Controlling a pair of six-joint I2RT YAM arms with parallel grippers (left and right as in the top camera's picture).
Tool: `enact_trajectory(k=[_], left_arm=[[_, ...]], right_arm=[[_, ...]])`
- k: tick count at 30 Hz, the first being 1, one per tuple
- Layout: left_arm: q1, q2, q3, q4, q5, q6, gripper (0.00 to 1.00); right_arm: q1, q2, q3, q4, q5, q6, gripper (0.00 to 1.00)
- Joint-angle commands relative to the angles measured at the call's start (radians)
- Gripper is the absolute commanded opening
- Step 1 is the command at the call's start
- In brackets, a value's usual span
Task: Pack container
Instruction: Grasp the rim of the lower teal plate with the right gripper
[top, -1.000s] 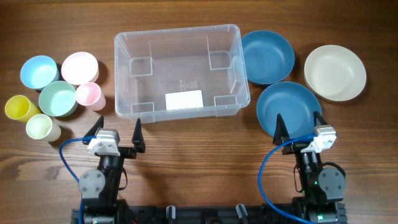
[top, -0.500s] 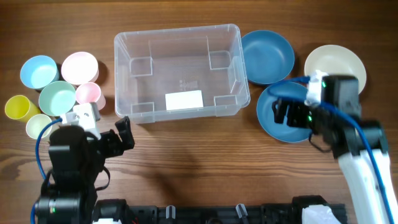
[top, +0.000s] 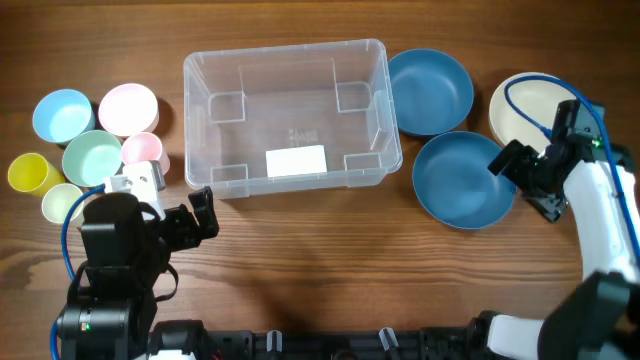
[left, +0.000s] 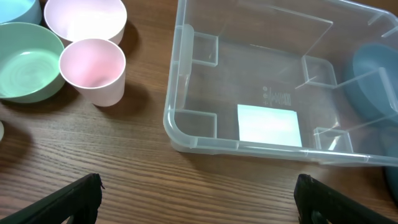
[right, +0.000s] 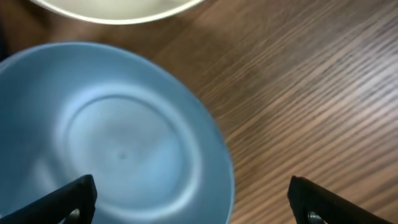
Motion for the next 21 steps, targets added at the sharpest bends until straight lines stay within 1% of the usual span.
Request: enact_trajectory(k=[1,6,8,10,11,12,13,14,15,16,21], left_arm=[[0.006,-0.002,0.02,0.0,0.019,-0.009,1.0],[0.006,-0.002,0.02,0.0,0.019,-0.009,1.0],[0.006,-0.002,0.02,0.0,0.019,-0.009,1.0],[0.006,-0.002,0.02,0.003,0.019,-0.009,1.0],[0.006,-0.002,0.02,0.005,0.019,-0.009,1.0],[0.006,-0.002,0.02,0.005,0.019,-0.009,1.0],[0.006,-0.002,0.02,0.005,0.019,-0.009,1.0],[0.006,-0.002,0.02,0.005,0.019,-0.009,1.0],[0.006,-0.002,0.02,0.005,0.019,-0.009,1.0],[0.006,-0.002,0.02,0.005,0.019,-0.009,1.0],[0.006,-0.002,0.02,0.005,0.019,-0.009,1.0]], right_arm=[[-0.021,0.116,-0.012,0.041,-0.017,-0.068,1.0],[-0.022,0.258,-0.012,0.11,-0.084,-0.069,0.99],[-0.022,0.305,-0.012,0.127,-0.084,-0.068,0.89],[-0.022,0.317,-0.012,0.129,-0.084,-0.069,0.71],[-0.022,0.317,-0.012,0.13,-0.084,-0.068,0.64],[-0.022,0.317,-0.012,0.129,-0.083,-0.069,0.54],[-0.022,0.317,-0.012,0.129,-0.084,-0.069,0.47],[-0.022,0.316,-0.012,0.129,-0.084,-0.069,0.33],[-0.022,0.316,-0.012,0.129,-0.084,-0.069,0.27],[-0.022,0.316,-0.012,0.129,-0.084,-0.069,0.27],[-0.022,0.316,-0.012,0.126,-0.084,-0.069,0.17]])
